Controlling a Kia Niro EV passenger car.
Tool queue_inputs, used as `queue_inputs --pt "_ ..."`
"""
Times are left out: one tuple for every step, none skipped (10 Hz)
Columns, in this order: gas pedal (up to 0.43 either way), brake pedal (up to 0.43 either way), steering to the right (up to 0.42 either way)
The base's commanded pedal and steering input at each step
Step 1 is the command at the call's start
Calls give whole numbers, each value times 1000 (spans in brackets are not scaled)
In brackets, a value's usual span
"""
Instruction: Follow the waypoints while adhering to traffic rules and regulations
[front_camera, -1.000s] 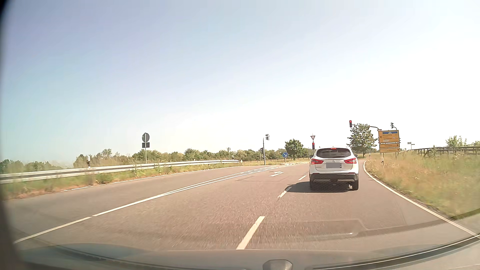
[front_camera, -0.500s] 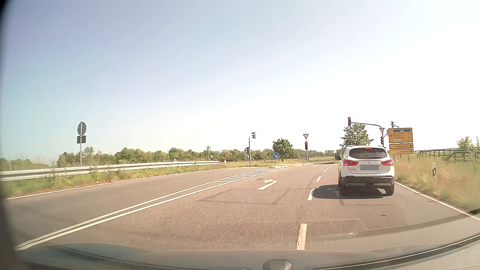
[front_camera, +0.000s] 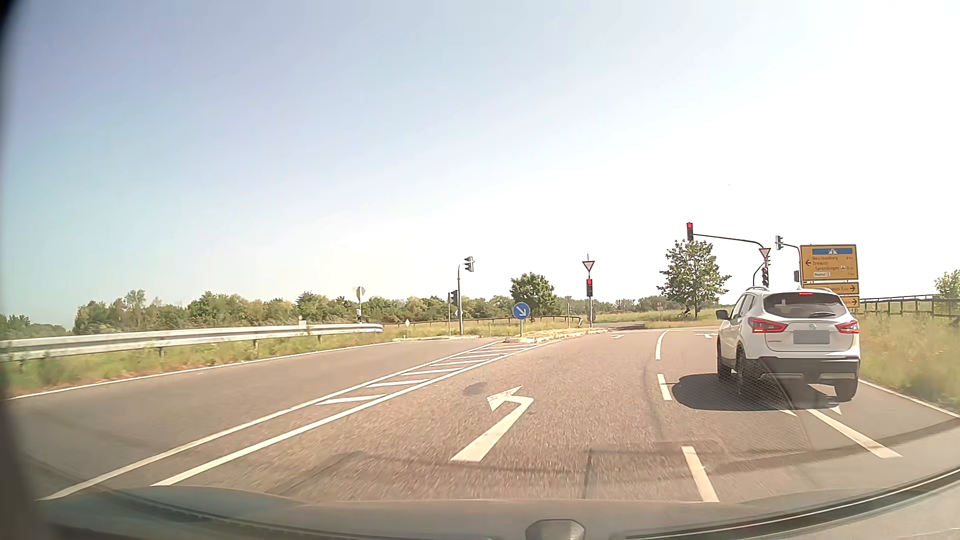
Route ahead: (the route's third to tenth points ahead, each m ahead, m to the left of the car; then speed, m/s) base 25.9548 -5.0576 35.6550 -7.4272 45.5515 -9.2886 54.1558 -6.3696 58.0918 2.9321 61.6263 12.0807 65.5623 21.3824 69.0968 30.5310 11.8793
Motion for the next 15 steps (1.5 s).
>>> queue_inputs --pt "0 293 63" --pt "0 299 64" --pt "0 311 64" --pt "0 305 65" --pt "0 311 66" --pt "0 311 66" --pt "0 311 66" --pt "0 317 66" --pt "0 317 66" --pt "0 323 65" --pt "0 317 64" --pt "0 323 62" --pt "0 323 60" --pt "0 323 58" --pt "0 323 58"
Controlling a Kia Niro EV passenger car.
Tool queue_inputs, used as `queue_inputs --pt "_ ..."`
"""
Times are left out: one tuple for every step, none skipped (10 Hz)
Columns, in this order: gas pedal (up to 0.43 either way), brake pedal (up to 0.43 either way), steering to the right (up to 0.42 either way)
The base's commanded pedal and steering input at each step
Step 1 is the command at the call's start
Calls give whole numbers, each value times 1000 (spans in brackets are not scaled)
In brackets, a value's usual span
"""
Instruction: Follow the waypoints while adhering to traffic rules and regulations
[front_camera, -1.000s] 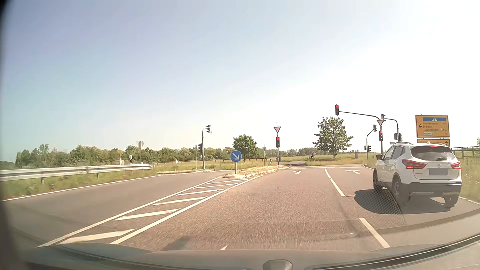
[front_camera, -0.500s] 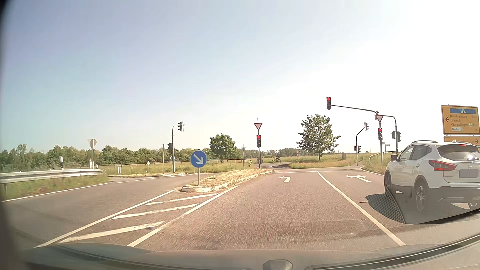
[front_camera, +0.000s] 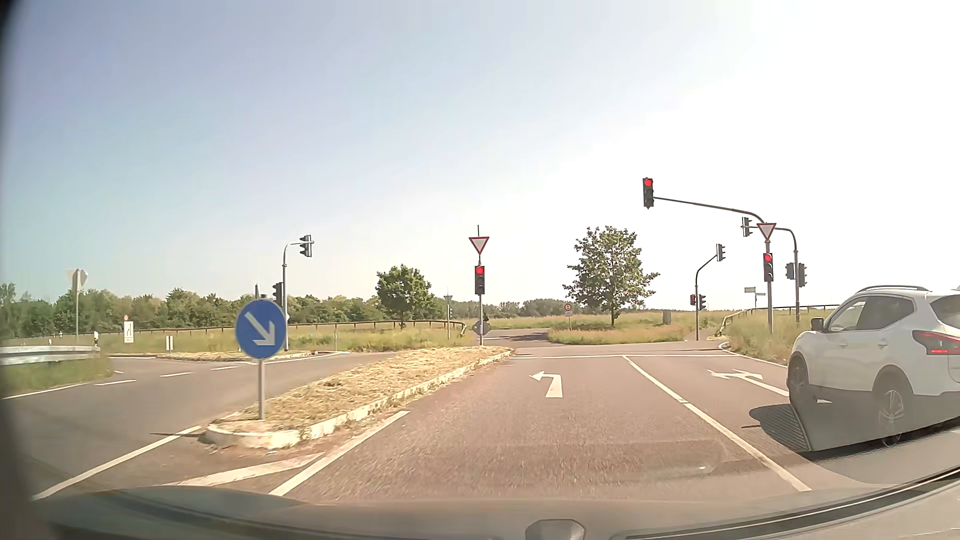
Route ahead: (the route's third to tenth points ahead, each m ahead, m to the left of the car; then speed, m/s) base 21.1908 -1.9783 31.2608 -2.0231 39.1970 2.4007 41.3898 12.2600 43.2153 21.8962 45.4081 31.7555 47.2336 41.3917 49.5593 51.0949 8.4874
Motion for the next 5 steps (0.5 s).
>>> queue_inputs --pt "0 323 56" --pt "0 323 56" --pt "0 323 56" --pt "0 323 55" --pt "0 323 54"
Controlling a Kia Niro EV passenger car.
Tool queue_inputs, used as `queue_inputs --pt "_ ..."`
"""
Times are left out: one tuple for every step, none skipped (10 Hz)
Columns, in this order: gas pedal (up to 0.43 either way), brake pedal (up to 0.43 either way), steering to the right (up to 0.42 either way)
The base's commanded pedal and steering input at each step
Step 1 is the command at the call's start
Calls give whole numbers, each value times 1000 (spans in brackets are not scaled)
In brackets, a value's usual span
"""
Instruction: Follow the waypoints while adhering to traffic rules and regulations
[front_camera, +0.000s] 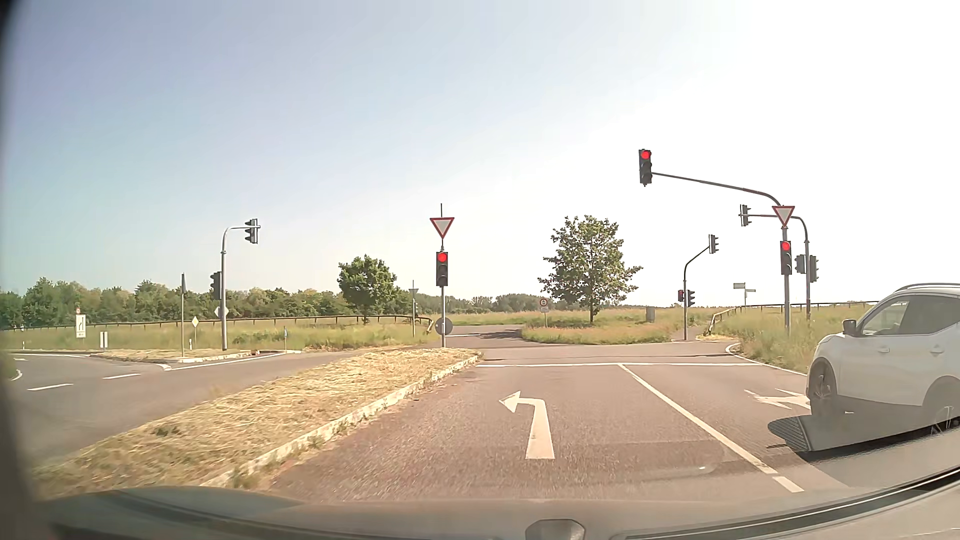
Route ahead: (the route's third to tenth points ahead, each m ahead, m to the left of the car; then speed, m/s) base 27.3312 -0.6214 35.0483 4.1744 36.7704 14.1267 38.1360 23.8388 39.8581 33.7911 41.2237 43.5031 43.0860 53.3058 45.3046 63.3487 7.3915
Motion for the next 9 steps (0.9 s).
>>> queue_inputs --pt "0 323 53" --pt "0 323 52" --pt "0 323 50" --pt "0 329 46" --pt "0 323 44" --pt "0 329 43" --pt "0 323 41" --pt "0 329 38" --pt "0 329 34"
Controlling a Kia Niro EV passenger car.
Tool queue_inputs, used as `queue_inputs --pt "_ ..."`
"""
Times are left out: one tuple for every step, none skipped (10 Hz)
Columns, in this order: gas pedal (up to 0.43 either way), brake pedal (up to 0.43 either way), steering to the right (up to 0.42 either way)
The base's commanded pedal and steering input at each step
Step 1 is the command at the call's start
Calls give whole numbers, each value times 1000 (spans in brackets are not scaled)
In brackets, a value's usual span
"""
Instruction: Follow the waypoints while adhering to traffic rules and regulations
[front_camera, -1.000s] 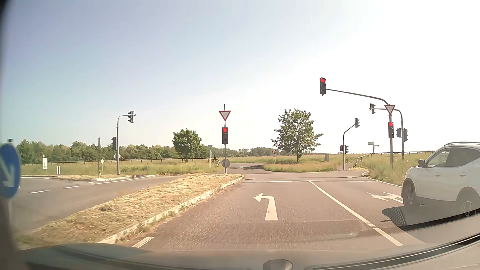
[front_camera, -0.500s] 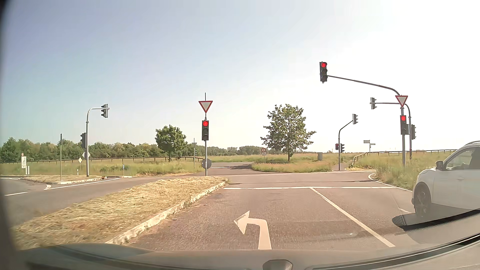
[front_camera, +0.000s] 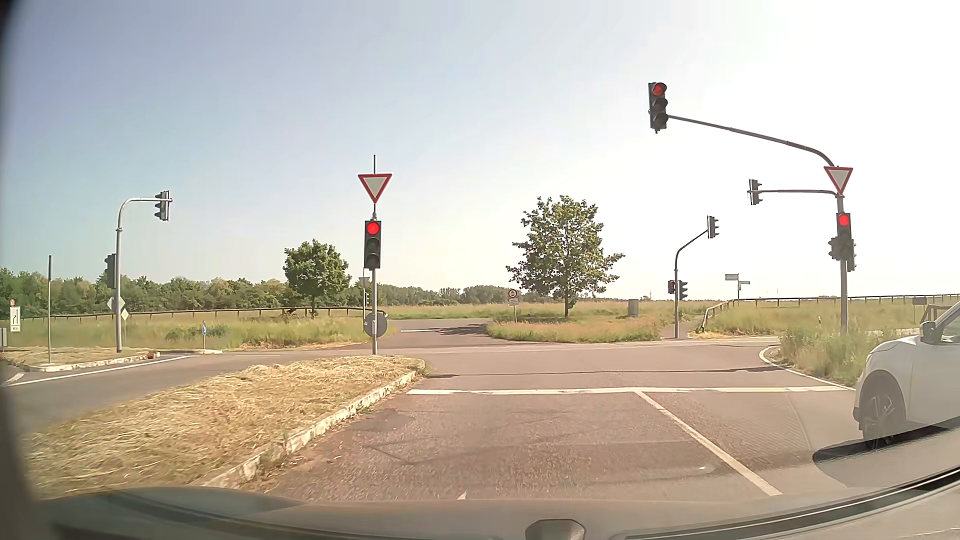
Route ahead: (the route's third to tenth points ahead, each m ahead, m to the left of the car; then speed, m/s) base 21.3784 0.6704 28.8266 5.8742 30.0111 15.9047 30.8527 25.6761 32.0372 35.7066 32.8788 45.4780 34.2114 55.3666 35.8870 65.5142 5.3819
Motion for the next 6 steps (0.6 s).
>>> queue_inputs --pt "0 323 29" --pt "0 329 23" --pt "0 323 21" --pt "0 329 20" --pt "0 323 19" --pt "0 329 17"
